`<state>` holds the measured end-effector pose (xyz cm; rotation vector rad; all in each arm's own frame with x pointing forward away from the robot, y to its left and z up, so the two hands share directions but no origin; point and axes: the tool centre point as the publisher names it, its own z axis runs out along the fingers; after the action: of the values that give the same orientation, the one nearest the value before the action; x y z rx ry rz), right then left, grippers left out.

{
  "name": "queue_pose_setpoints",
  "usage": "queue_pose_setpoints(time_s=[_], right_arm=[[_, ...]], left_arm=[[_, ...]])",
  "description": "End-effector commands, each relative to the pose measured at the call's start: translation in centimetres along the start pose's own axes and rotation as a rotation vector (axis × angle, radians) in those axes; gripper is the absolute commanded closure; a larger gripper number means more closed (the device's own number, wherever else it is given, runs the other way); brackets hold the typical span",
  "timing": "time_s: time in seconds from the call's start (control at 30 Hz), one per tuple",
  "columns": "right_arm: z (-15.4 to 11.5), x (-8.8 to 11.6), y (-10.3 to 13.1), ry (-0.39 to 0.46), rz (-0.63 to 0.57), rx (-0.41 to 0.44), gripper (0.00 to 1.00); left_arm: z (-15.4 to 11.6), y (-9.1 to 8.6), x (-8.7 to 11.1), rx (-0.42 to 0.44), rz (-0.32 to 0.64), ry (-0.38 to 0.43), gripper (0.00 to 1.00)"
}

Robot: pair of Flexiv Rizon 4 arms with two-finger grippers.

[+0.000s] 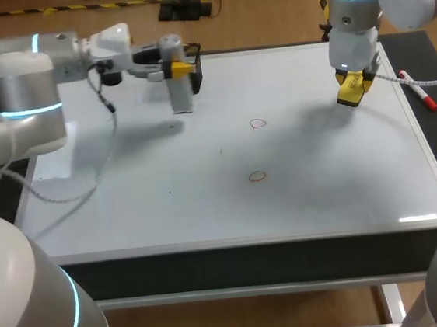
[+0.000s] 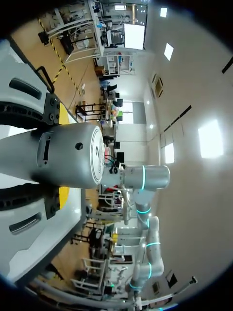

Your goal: Pick up the inspection probe, press it on each red-marked spot on the whiteboard one by one, put down the probe, pick up the eraser, and wipe off all the red marks.

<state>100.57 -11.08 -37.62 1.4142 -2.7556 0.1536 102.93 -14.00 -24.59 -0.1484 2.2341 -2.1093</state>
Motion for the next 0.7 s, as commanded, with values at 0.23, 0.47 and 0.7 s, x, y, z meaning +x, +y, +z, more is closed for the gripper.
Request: queue_pose_setpoints(time_s=[0.23, 0.47, 0.7], right_arm=[[-0.1, 0.0, -0.1, 0.003, -0.002, 0.001, 1.0], [-0.1, 0.0, -0.1, 0.003, -0.002, 0.001, 1.0], [-0.1, 0.0, -0.1, 0.003, -0.002, 0.001, 1.0]], left_arm=[[-7.9, 0.5, -0.4, 0.009, -0.018, -0.14, 1.0], [-10.8, 0.8, -1.5, -0.003, -0.016, -0.173, 1.0], [-12.0, 0.5, -1.8, -0.001, -0.009, -0.186, 1.0]])
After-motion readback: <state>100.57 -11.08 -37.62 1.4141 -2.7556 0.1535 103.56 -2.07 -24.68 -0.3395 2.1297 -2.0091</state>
